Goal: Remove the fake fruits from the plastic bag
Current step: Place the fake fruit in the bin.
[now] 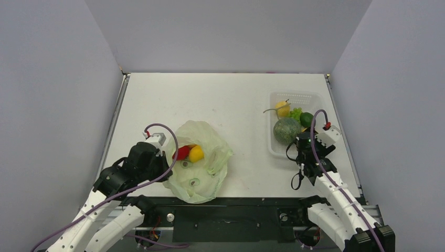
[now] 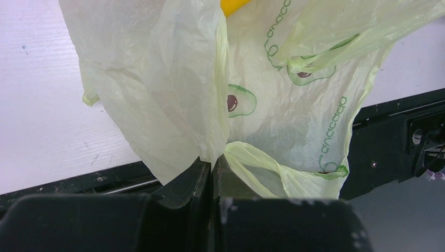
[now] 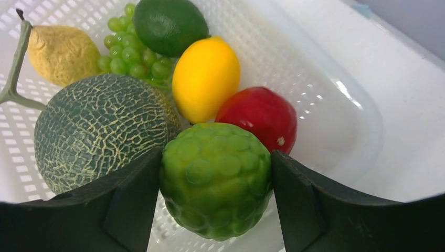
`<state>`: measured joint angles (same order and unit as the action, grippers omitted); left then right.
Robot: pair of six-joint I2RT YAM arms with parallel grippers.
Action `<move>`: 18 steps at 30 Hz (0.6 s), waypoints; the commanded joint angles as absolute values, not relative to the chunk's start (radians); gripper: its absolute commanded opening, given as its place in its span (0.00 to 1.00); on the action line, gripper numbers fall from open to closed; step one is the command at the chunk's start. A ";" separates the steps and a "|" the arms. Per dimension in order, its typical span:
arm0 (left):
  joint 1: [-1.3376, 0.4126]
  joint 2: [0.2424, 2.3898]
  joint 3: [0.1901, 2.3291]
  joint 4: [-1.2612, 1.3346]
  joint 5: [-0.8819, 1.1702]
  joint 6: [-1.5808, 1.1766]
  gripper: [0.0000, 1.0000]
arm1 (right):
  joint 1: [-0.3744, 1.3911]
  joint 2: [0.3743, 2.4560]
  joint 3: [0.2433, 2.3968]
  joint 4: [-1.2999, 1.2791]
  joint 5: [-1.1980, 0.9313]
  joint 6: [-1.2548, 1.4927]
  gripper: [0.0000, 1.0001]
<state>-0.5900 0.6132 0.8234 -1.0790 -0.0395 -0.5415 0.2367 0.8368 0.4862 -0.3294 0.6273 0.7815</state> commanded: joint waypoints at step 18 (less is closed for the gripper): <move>-0.616 0.569 0.825 -1.022 -0.061 -0.532 0.00 | 0.210 0.935 0.482 -0.180 0.334 0.709 0.78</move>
<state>-0.6083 0.5751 0.8234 -1.0718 -0.0483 -0.5358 0.2146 0.9947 0.4992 -0.1795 0.3832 0.7364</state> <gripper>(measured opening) 0.004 0.675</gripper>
